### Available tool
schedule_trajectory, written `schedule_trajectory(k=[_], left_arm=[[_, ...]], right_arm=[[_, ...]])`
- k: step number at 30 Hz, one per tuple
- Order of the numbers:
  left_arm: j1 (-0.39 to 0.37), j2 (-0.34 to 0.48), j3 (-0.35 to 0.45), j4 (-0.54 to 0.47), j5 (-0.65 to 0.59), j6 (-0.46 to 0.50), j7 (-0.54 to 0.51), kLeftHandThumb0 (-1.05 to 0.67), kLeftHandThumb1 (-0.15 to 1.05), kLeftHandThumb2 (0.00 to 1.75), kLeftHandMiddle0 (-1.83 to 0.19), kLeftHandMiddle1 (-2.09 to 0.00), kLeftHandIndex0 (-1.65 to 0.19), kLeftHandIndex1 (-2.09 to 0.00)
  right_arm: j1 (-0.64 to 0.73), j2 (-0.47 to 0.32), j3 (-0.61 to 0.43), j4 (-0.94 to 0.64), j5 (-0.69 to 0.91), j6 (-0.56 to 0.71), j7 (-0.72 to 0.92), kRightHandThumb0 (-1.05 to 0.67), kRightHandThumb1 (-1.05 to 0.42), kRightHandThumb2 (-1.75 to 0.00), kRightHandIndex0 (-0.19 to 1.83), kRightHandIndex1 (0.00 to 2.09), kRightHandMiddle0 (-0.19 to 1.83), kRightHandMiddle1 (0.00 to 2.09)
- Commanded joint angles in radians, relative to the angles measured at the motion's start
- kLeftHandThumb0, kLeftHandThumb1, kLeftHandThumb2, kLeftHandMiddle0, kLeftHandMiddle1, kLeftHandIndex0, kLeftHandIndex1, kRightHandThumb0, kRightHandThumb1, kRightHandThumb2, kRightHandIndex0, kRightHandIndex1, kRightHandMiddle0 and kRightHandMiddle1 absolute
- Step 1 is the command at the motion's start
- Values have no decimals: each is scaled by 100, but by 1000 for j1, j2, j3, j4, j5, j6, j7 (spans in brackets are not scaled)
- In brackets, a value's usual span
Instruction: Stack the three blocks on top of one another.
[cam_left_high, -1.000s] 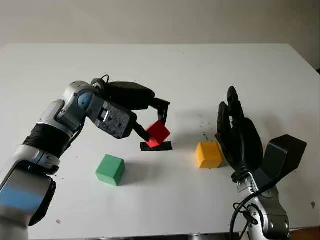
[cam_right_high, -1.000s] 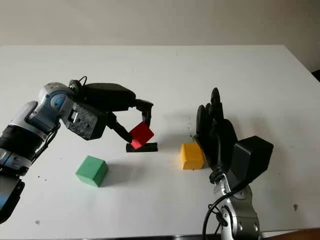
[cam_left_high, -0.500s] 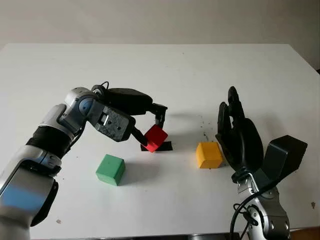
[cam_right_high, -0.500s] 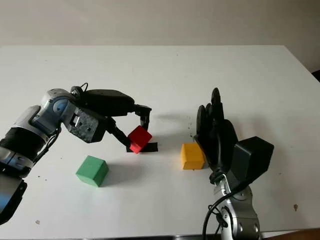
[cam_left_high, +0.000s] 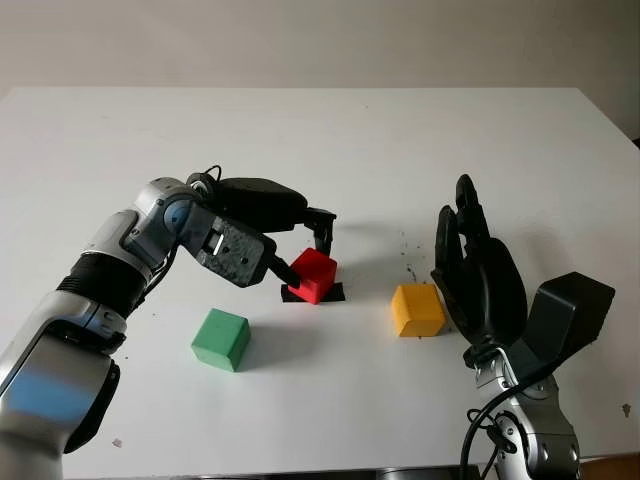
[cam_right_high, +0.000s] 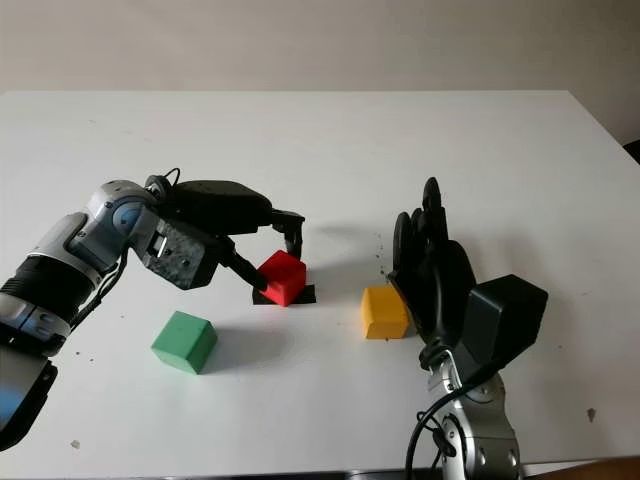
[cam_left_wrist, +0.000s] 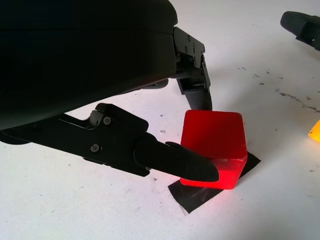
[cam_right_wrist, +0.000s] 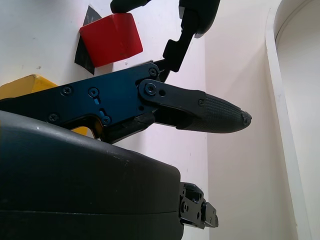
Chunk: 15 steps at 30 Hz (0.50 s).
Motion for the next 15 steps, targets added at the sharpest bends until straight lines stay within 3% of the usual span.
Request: schedule_trajectory(k=[1, 6, 15], left_arm=[[-6, 5, -7, -17, 5, 4, 1, -57, 105, 10, -12, -4, -7, -60], [-1, 5, 0, -20, -4, 5, 1, -57, 105, 9, -10, -5, -7, -43], [6, 16, 9, -36, -37, 9, -26, -57, 100, 5, -10, -5, -9, -36]], right_arm=[[4, -5, 0, -21, -1, 1, 1, -69, -105, -63, -19, 0, -19, 0], [5, -4, -1, -20, -2, -1, 1, -69, -105, -64, -19, 0, -19, 0], [-1, -4, -4, -23, 4, 9, -2, -69, -105, -63, -19, 0, -19, 0]])
